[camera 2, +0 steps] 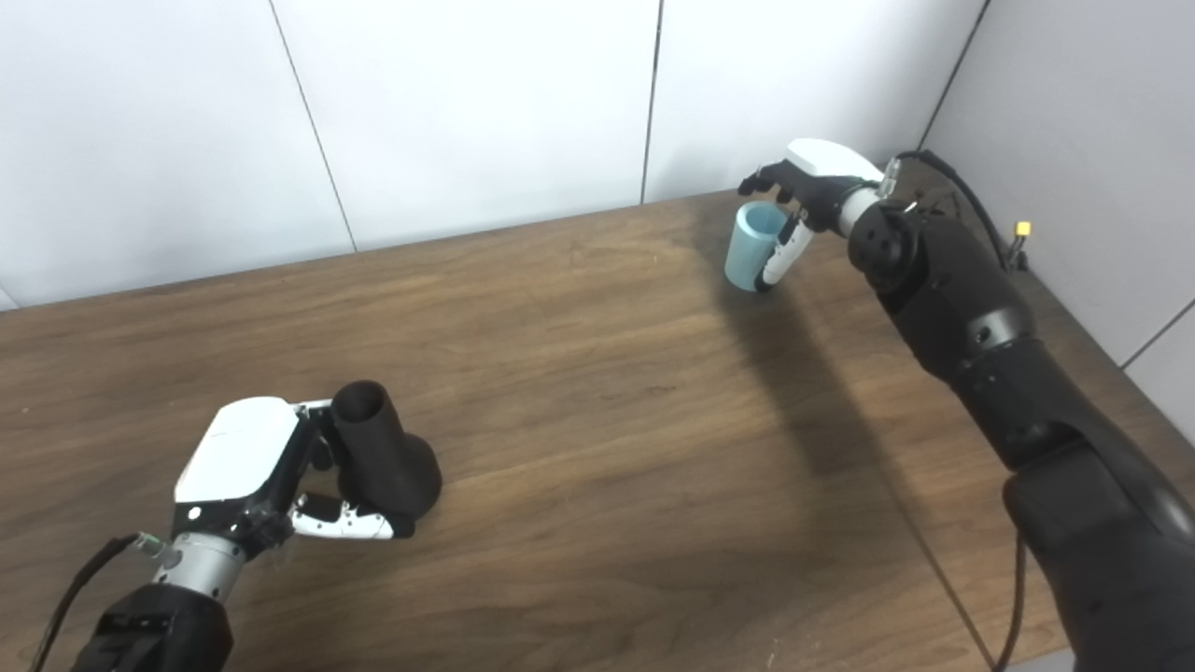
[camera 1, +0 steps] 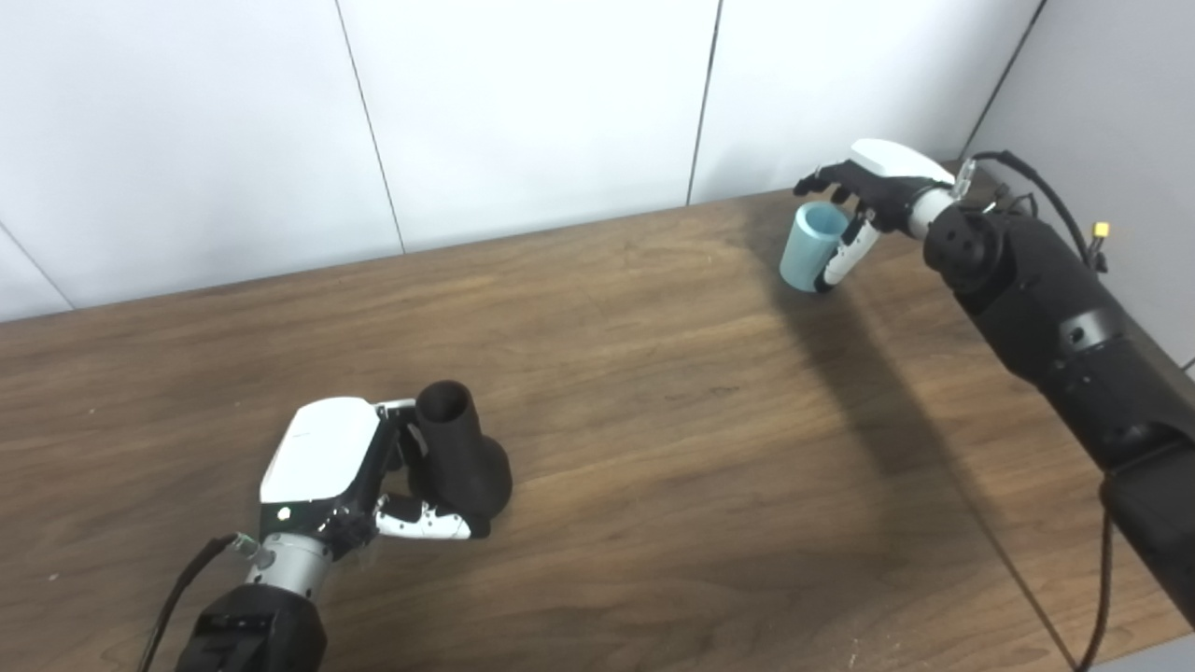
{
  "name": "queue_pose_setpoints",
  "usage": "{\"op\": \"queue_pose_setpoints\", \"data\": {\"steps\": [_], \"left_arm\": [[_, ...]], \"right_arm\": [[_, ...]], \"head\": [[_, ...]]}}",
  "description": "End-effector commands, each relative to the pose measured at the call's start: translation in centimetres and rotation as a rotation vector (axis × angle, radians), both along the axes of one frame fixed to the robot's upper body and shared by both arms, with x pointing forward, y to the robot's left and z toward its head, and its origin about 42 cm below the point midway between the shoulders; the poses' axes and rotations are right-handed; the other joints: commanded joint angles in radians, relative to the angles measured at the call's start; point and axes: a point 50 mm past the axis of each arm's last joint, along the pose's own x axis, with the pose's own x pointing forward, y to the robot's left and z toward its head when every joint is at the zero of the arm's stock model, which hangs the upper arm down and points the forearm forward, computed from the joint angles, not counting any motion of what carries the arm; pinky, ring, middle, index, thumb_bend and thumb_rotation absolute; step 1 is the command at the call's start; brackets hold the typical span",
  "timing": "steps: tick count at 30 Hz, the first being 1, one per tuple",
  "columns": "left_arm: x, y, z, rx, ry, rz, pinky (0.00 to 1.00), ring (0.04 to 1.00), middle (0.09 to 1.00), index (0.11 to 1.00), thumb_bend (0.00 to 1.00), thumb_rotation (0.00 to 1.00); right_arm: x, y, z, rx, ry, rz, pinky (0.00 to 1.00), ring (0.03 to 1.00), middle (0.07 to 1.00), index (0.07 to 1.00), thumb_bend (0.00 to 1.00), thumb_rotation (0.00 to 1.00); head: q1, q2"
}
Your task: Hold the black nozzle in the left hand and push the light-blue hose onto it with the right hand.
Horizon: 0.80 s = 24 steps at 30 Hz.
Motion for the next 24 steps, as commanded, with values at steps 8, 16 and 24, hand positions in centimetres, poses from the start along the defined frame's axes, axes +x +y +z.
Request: {"op": "queue_pose_setpoints", "data": {"steps": [8,16,24], "left_arm": [[-0.29,0.31,-0.83,0.028,0.037,-0.008,0.36,0.440,0.470,0.497,0.51,0.00],[-0.31,0.29,-0.73,0.019,0.035,-0.004,0.36,0.436,0.458,0.501,0.51,0.00],[-0.38,0.23,-0.74,0.016,0.031,-0.005,0.35,0.431,0.452,0.503,0.50,0.00]], "right_arm": [[0.87,-0.86,2.79,-0.069,-0.098,0.018,0.65,0.721,0.753,0.749,0.95,0.12],[0.66,-0.97,2.40,-0.052,-0.149,0.055,0.51,0.521,0.545,0.536,0.62,0.04],[0.23,-1.24,2.46,-0.001,-0.246,0.114,0.45,0.417,0.502,0.490,0.52,0.00]], "head": [[-0.004,0.000],[-0.005,0.004],[-0.001,0.006]]}}
